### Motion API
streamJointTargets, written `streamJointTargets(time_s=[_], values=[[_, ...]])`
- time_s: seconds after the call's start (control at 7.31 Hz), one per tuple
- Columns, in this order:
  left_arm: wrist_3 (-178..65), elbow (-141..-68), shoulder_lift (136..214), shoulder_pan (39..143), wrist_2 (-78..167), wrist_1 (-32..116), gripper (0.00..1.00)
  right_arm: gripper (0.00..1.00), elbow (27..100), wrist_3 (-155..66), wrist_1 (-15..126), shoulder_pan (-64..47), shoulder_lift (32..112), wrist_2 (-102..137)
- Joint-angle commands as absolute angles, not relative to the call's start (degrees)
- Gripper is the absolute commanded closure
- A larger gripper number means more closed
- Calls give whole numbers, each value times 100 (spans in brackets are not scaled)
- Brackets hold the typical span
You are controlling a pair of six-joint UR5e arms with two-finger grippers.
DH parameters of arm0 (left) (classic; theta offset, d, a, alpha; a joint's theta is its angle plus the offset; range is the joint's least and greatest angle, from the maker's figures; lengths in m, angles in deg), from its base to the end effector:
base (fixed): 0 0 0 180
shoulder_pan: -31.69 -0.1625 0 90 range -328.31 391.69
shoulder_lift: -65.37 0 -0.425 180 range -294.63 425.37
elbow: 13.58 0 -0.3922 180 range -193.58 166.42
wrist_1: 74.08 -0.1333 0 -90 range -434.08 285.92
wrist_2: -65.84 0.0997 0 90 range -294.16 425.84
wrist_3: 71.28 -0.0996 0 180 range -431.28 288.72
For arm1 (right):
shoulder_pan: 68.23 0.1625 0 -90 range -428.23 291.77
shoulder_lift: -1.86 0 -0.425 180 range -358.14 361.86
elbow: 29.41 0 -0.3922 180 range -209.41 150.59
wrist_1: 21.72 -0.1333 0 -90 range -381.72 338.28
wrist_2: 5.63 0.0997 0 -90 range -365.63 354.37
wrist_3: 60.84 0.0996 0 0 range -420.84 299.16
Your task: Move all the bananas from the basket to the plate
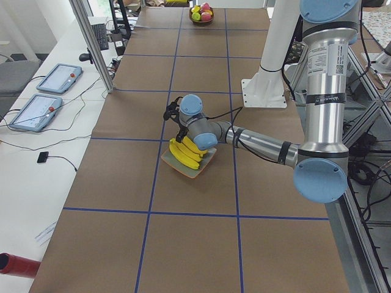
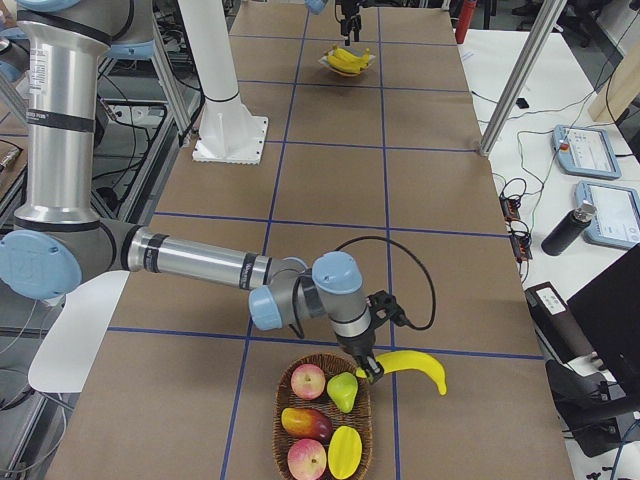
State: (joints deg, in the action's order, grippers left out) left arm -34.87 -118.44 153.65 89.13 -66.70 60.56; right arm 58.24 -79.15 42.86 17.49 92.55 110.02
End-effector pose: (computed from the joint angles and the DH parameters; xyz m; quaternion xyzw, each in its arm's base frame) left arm 0.2051 -0.4438 0.4529 0.1913 0.5167 0.1478 0.8213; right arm 0.0517 -0.5182 0.6533 0.2144 -0.1930 -0.2296 0.9296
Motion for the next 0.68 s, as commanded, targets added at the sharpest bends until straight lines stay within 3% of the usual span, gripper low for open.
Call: streamJointTargets(time_s=[0.0, 0.55], values=[[-3148, -11844, 15563, 8899, -6670, 6048, 0, 100, 5857, -6750, 4394, 1056, 8460, 11021], [-2227, -11730, 16625, 8873, -6705, 5978, 0, 100, 6295, -5715, 4324, -228, 7107, 11197]])
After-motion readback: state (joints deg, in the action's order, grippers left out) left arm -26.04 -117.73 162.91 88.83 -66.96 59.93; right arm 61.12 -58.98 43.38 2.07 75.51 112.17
